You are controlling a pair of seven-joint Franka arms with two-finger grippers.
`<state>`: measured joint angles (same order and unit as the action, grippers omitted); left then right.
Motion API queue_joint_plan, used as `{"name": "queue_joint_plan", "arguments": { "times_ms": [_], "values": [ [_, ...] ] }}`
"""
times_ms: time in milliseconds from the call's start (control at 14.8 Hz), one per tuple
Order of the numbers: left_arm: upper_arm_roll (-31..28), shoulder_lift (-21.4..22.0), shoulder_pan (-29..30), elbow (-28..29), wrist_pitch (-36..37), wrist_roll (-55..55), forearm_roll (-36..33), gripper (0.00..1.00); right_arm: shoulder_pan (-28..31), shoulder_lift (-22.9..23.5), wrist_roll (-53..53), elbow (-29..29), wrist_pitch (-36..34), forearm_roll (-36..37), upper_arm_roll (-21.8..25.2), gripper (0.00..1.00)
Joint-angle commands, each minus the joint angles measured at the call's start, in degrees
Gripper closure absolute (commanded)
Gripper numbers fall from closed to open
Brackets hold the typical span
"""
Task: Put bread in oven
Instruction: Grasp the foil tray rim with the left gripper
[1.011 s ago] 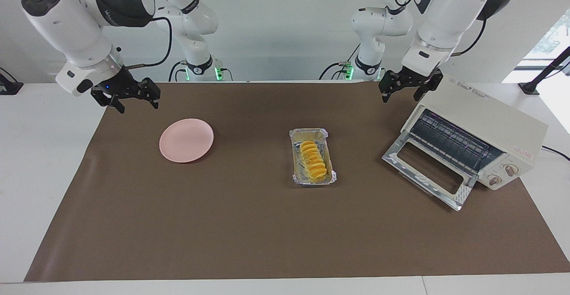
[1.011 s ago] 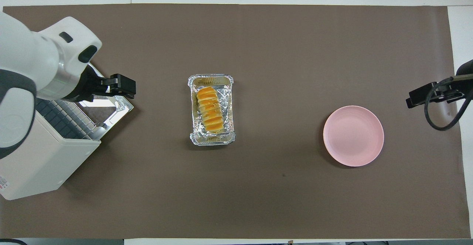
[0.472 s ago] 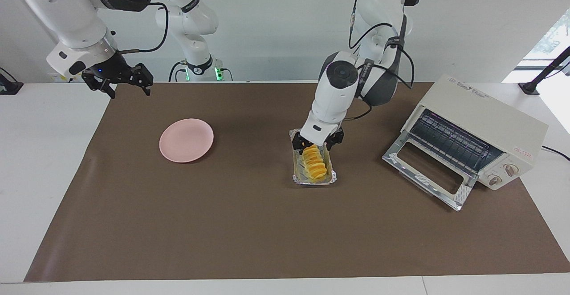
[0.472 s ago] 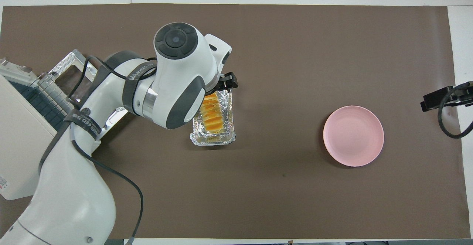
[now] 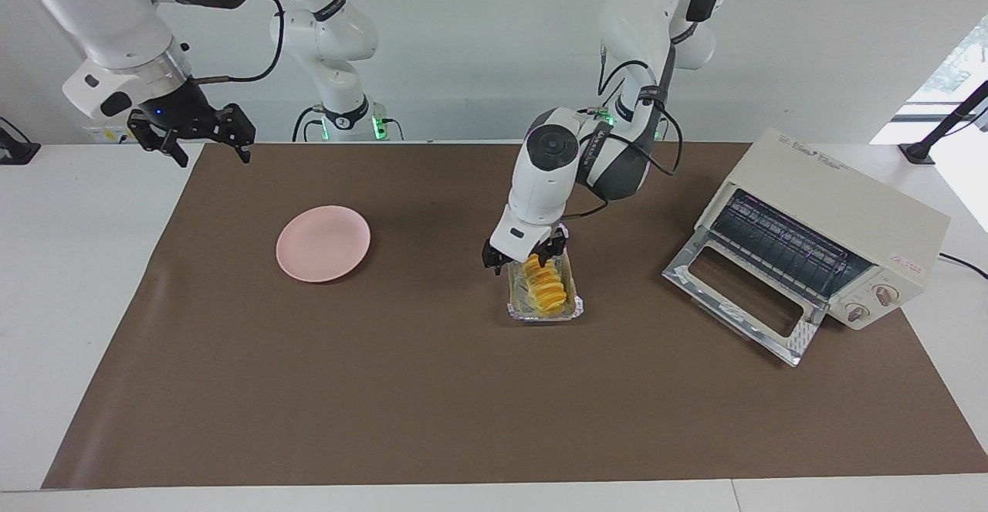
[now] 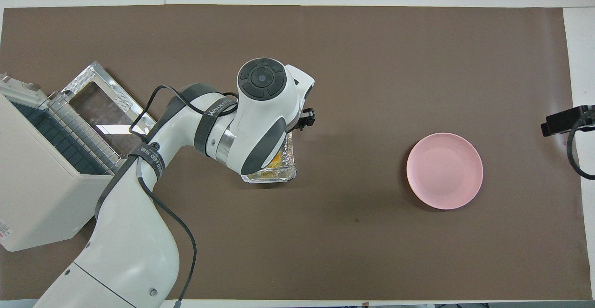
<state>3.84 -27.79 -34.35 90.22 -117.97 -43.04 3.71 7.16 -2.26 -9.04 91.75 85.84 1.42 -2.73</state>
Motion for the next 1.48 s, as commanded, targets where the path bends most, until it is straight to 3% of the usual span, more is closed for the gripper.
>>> {"name": "queue_joint_plan", "arguments": {
  "times_ms": [0, 337, 472, 539, 606, 943, 1078, 1213, 1415],
  "values": [
    [-0.9, -0.6, -1.4, 2.4, -3.5, -1.1, -0.5, 0.45, 1.1, -0.6, 0.0, 0.7, 0.1, -0.5, -0.5, 0.0],
    [-0.9, -0.7, -2.4, 4.3, -4.8, -1.2, -0.5, 0.49, 0.7, -1.8, -0.4, 0.9, -1.2, -2.0, -0.4, 0.0],
    [-0.9, -0.6, -2.5, 4.6, -4.8, -1.4, -0.5, 0.66, 0.2, -1.9, -0.4, 1.1, -0.8, -2.0, 0.4, 0.0],
    [-0.9, -0.6, -2.5, 4.9, -4.8, -1.4, -0.5, 0.8, 0.2, -1.9, -0.4, 1.2, -0.4, -2.0, 0.6, 0.0],
    [-0.9, -0.5, -2.5, 5.0, -4.7, -1.5, -0.5, 1.0, 0.3, -1.8, -0.5, 1.2, -0.4, -2.0, 0.6, 0.0],
    [-1.2, -0.1, -2.5, 5.2, -2.8, -1.5, -0.5, 1.0, 0.3, -1.9, -0.3, 1.1, -0.4, -1.9, 0.8, 0.0],
    [-1.6, -0.5, -2.4, 1.5, 2.9, -3.4, -0.5, 1.0, 0.4, -2.0, 0.0, 1.2, -0.5, -1.9, 0.8, 0.0],
    [-3.9, -0.8, -2.1, -4.4, 9.3, -5.2, -0.5, 1.0, 0.5, -2.0, 0.1, 1.1, -0.7, -1.9, 0.8, 0.0],
    [-10.8, 2.6, -1.5, -5.7, 13.1, -5.0, -0.5, 1.0, 0.5, -2.0, -0.3, 1.1, -1.4, -1.8, 0.7, 0.0]
  ]
}}
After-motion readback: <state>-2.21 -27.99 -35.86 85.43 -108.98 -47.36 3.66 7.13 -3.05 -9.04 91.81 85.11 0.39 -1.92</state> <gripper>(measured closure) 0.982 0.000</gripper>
